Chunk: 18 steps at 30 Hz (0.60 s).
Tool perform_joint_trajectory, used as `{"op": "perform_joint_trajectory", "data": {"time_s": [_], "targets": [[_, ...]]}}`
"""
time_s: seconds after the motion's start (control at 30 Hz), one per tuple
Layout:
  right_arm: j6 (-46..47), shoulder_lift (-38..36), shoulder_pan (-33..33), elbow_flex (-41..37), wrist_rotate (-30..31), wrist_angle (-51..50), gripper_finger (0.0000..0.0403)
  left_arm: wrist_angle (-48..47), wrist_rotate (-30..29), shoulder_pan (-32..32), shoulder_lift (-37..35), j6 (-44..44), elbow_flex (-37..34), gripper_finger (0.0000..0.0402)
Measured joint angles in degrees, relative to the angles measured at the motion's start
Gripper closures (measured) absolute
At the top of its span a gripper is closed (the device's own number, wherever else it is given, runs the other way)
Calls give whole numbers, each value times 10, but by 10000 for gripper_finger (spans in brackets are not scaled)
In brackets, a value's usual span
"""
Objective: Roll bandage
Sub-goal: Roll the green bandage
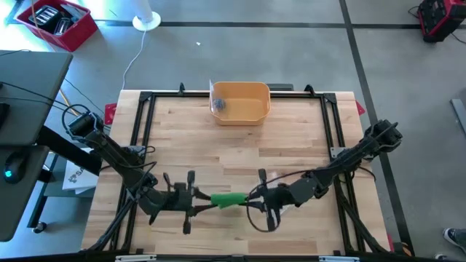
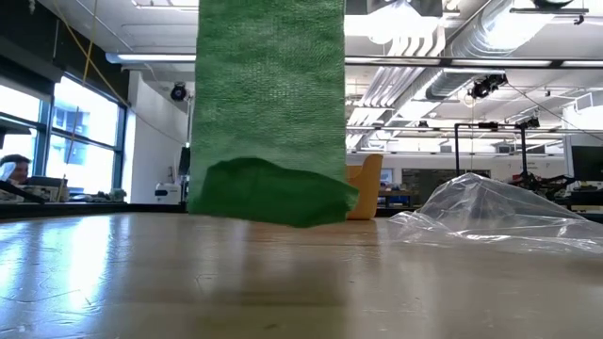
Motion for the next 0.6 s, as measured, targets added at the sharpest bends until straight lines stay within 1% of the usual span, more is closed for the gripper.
{"op": "perform_joint_trajectory", "data": {"time_s": [0.1, 0.23, 0.33, 0.43, 0.6], "targets": [[-147, 0, 17, 0, 9, -15, 398, 8, 18, 9, 0, -84, 0, 313], [-318, 0, 37, 1, 43, -50, 390, 29, 102, 26, 0, -157, -1, 298], [-428, 0, 45, 1, 50, -63, 388, 48, 147, 36, -1, -187, -1, 294], [-484, 0, 48, 1, 54, -63, 388, 52, 156, 47, -1, -200, -1, 294], [-493, 0, 48, 1, 71, -66, 387, 54, 169, 63, 0, -222, -1, 294]]}}
